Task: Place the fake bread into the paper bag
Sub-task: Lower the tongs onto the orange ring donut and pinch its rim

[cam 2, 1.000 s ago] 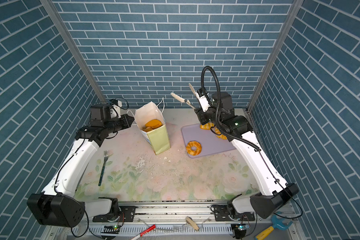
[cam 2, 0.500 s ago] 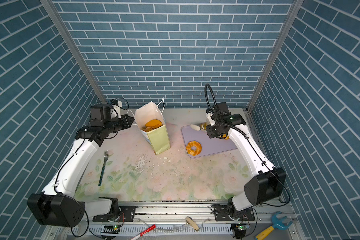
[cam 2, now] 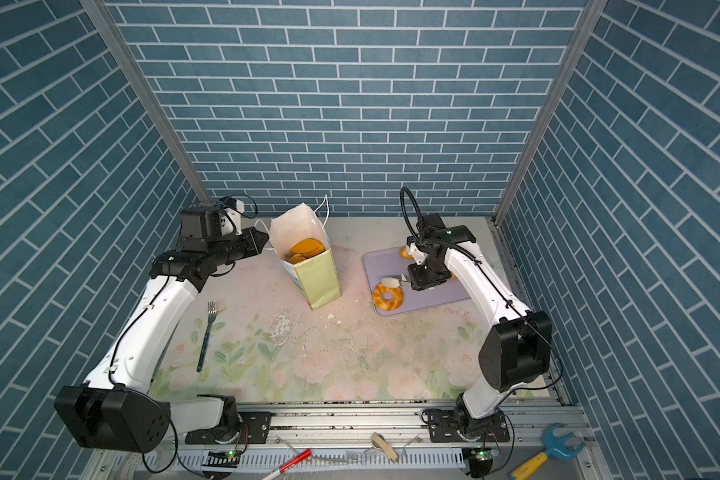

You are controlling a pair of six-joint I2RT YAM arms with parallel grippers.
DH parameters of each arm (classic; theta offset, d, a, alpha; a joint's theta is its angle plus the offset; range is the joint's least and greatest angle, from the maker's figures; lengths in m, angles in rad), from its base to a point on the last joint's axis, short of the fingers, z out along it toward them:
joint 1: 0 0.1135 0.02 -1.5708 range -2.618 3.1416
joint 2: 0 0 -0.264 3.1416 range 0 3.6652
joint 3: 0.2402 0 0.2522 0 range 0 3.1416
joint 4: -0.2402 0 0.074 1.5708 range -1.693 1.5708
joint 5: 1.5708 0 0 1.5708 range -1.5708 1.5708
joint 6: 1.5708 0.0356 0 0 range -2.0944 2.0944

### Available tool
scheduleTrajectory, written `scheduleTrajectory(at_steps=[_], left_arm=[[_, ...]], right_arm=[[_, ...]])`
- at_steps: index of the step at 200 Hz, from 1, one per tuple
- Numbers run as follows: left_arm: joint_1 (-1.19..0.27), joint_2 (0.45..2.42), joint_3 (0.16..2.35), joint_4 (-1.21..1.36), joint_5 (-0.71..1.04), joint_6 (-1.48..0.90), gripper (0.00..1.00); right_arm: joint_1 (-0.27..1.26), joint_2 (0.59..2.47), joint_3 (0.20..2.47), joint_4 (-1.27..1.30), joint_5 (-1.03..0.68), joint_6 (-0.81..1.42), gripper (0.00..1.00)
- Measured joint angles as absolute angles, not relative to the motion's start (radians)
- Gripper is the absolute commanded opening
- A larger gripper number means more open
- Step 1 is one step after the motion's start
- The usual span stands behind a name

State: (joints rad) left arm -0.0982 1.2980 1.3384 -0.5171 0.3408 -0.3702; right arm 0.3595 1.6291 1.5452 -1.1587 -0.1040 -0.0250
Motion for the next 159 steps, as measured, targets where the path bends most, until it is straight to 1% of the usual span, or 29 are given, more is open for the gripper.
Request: scheduleTrajectory(at_steps=[76, 159], left_arm=[[-0.098, 1.298, 1.338, -0.513, 0.338, -0.375, 0.15], [-0.098, 1.298, 1.335, -0.51, 0.336, -0.387, 0.15]], right_arm=[[0.359, 1.633, 1.518, -1.201, -0.108, -0.035, 0.41], [0.359, 1.694, 1.532, -1.244, -0.104, -0.051, 0.39]])
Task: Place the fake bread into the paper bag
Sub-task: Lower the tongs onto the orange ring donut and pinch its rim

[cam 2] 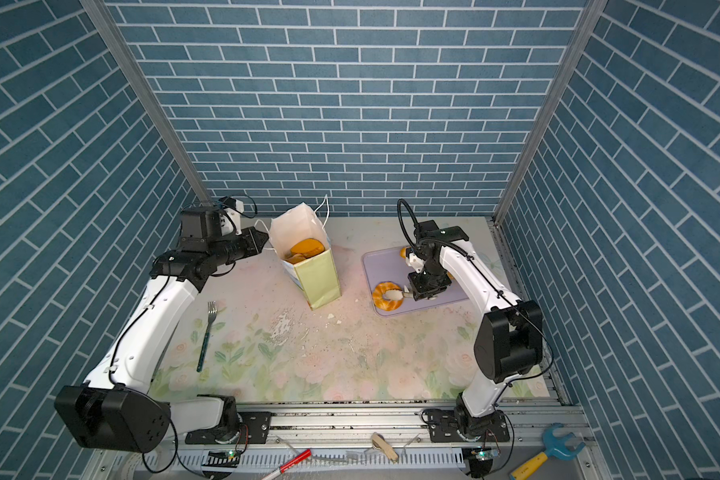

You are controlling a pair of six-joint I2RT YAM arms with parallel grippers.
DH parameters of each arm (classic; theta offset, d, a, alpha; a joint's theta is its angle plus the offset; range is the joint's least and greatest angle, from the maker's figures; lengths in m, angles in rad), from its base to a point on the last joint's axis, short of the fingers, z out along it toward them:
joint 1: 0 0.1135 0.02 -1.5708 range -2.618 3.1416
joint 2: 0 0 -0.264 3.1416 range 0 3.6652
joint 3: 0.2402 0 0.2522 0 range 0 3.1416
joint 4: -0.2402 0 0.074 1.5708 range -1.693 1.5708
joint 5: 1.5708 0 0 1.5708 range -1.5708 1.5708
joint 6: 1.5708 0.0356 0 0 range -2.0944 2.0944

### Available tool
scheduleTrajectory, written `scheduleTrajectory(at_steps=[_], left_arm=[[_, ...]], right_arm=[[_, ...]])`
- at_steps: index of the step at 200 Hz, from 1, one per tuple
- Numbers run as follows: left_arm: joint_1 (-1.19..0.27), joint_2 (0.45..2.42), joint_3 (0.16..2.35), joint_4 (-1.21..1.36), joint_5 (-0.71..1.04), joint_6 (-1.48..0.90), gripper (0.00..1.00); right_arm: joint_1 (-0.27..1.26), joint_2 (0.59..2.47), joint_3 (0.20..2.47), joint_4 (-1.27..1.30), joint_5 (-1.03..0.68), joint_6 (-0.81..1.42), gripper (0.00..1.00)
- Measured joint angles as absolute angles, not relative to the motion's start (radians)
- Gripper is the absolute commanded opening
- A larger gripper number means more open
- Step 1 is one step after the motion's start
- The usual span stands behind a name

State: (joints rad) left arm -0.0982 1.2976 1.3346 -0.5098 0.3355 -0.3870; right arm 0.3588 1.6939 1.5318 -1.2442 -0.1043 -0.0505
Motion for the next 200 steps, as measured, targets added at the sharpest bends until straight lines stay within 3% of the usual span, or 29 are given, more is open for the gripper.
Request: scheduleTrajectory(at_steps=[139, 200], left_arm=[[-0.098, 1.298, 1.335, -0.503, 0.334, -0.394, 0.15], [-0.098, 1.297, 1.324, -0.501, 0.334, -0.397, 0.15]], right_arm=[[0.358, 1.732, 1.577, -1.204, -0.044, -0.053, 0.24], [0.357, 1.63, 1.577, -1.145, -0.007, -0.052, 0.21]])
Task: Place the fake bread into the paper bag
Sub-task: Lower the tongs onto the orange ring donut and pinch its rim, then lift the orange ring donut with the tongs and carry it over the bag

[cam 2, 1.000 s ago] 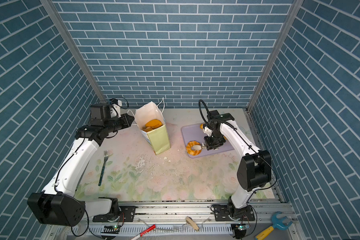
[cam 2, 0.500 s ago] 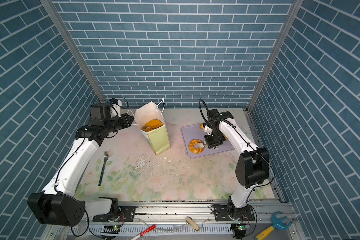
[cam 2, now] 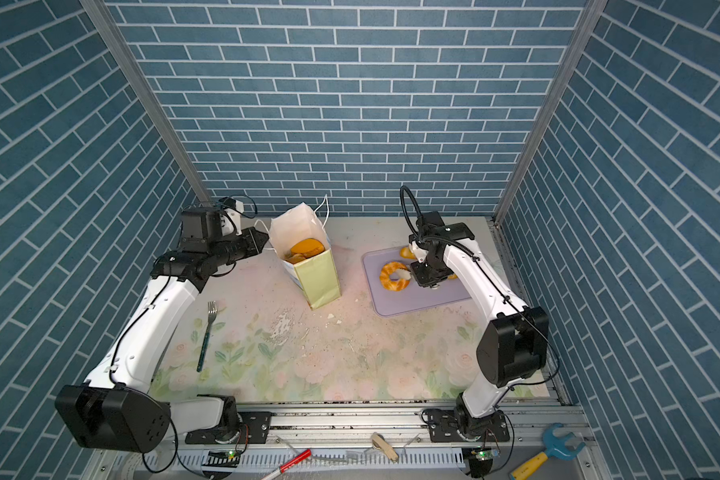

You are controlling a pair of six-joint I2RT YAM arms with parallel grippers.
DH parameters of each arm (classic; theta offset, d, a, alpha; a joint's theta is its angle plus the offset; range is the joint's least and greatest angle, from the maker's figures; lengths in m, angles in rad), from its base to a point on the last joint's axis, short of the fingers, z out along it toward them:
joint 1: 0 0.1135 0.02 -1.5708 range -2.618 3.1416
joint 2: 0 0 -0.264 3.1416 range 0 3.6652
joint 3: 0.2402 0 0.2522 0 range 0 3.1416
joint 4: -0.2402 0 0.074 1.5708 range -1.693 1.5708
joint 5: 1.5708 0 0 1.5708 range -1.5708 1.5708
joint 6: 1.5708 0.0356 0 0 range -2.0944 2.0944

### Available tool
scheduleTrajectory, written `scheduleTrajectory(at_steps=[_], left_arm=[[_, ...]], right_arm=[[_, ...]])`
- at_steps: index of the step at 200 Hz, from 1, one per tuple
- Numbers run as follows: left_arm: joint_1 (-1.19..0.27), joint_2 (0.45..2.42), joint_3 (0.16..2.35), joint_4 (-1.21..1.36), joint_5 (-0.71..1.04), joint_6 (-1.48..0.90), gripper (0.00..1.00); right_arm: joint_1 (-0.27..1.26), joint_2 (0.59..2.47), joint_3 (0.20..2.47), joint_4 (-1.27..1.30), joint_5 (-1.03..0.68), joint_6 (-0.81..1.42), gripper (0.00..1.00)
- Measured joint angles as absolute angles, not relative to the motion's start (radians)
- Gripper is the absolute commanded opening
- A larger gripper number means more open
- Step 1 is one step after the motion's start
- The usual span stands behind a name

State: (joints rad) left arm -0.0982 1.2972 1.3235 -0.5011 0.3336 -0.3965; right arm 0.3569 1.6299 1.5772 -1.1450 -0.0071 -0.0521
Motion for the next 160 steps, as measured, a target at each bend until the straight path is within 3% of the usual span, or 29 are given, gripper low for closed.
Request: scheduleTrajectory(at_steps=[121, 160], left_arm=[[-0.099, 1.295, 1.323, -0.498, 0.334, -0.398, 0.16], [-0.099, 1.283, 1.319, -0.494, 0.334, -0.401, 0.16]], right_arm=[[0.354, 1.341, 1.6, -0.95, -0.051, -0.03, 0.21], [0.354, 1.267, 1.586, -0.825, -0.145, -0.03, 0.21]])
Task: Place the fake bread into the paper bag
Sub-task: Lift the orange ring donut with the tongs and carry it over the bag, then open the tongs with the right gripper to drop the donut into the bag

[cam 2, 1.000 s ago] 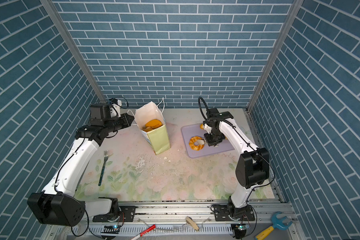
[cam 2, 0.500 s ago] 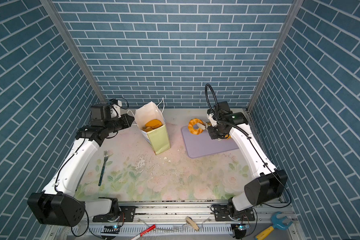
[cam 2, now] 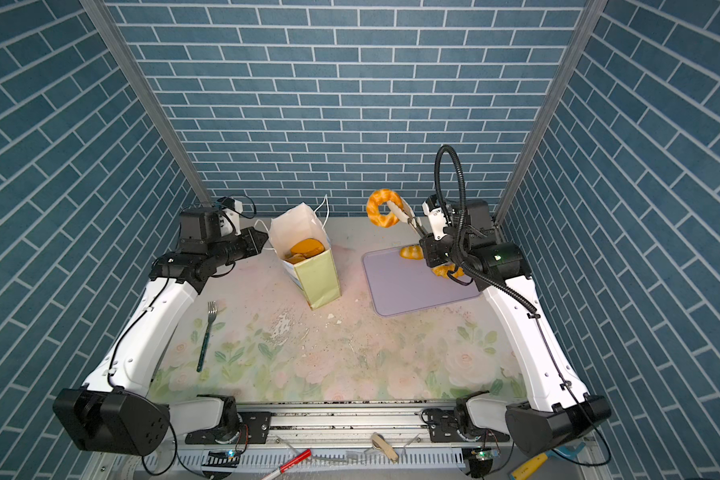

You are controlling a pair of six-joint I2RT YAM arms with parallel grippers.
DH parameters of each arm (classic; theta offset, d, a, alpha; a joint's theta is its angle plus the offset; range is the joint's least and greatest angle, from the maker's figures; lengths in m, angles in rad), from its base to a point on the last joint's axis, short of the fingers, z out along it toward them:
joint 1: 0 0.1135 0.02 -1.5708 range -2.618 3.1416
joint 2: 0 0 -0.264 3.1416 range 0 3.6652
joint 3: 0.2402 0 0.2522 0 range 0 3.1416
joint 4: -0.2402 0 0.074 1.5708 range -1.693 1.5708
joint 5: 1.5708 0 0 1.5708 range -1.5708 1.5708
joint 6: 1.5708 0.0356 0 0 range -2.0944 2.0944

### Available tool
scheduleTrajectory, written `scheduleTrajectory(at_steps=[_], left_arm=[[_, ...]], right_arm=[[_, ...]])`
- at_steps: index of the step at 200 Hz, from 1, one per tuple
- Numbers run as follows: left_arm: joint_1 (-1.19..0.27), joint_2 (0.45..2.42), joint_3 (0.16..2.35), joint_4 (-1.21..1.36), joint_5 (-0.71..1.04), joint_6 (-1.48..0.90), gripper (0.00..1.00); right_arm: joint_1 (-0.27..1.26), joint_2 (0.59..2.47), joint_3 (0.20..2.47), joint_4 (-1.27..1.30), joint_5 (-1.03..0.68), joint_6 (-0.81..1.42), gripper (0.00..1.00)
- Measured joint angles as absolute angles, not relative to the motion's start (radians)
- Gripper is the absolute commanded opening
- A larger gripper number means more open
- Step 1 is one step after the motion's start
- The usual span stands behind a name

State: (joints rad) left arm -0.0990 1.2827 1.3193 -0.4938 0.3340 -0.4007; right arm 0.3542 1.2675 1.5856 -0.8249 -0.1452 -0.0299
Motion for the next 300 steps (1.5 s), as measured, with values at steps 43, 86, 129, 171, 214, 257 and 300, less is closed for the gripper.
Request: scheduleTrajectory(at_steps=[43, 86, 129, 171, 214, 257, 300], left_arm=[[-0.099, 1.282, 1.316, -0.49, 0.334, -0.411, 0.16], [-0.099, 1.28, 1.307, -0.479, 0.334, -0.416, 0.16], [-0.101, 1.267, 1.29, -0.473, 0.334, -0.419, 0.15], [-0.103, 1.254, 1.282, -0.473, 0.334, -0.419, 0.15], [-0.104, 1.254, 1.277, -0.473, 0.333, -0.419, 0.15], [-0.104, 1.254, 1.277, -0.472, 0.333, -0.422, 0.16], [-0.104, 1.254, 1.276, -0.472, 0.332, -0.424, 0.15]], right_arm=[[0.384, 1.278, 1.621, -0.72, -0.244, -0.033, 0.21], [0.522, 1.378, 1.786, -0.69, -0.276, -0.097, 0.21], [0.627, 1.497, 1.877, -0.682, -0.294, -0.168, 0.22], [0.683, 1.605, 1.922, -0.73, -0.263, -0.22, 0.22], [0.728, 1.689, 1.941, -0.809, -0.184, -0.27, 0.23], [0.746, 1.729, 1.972, -0.864, -0.13, -0.302, 0.41], [0.746, 1.729, 2.0, -0.859, -0.109, -0.314, 0.43]])
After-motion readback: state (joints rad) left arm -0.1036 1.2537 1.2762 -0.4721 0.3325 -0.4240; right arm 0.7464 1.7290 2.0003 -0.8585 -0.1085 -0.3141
